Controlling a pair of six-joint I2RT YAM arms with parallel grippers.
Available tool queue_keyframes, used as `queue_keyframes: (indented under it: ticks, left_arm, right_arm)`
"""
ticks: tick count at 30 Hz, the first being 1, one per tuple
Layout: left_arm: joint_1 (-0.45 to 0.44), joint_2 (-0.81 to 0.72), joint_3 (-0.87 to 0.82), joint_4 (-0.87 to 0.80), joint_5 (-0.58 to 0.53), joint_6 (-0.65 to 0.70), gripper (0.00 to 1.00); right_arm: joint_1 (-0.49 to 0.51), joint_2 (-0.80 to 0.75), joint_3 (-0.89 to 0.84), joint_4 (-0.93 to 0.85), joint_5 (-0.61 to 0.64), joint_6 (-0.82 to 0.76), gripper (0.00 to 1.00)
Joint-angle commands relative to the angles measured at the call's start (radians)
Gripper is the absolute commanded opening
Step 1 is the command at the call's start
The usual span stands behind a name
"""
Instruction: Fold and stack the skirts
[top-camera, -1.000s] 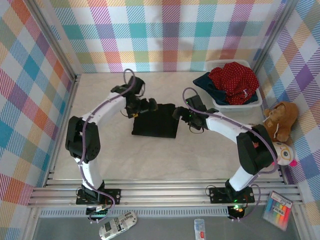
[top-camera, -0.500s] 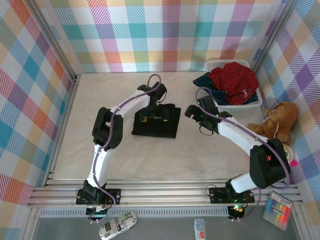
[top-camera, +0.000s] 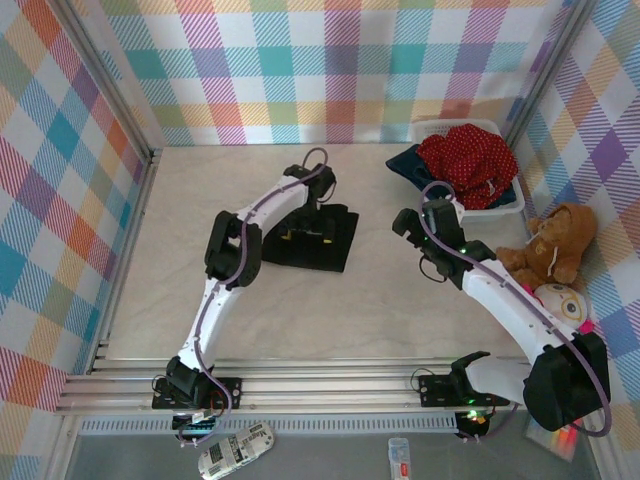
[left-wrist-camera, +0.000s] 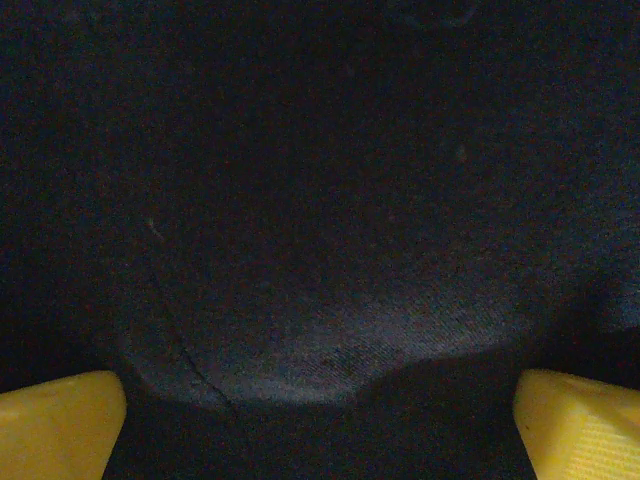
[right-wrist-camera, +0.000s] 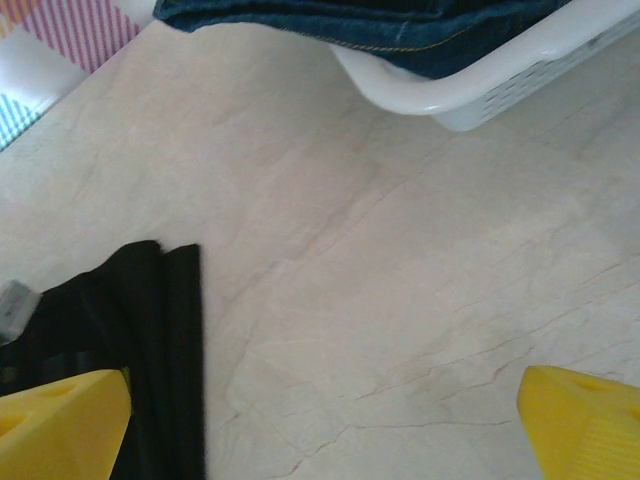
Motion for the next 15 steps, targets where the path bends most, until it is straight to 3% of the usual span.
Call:
queue_keyframes:
  ticks: [1,15]
  left_arm:
    - [0.117,0.029,-0.062,-0.049,-0.127,0.070,1.00]
    - [0.518,0.026,-0.013,-0.021,-0.180,0.287,1.00]
  right_arm:
    - [-0.016,-0.023,-0.009,-0.001,0.063,-0.026,0.99]
    - [-0.050,0.019,0.048,0.035,0.039,-0.079,0.99]
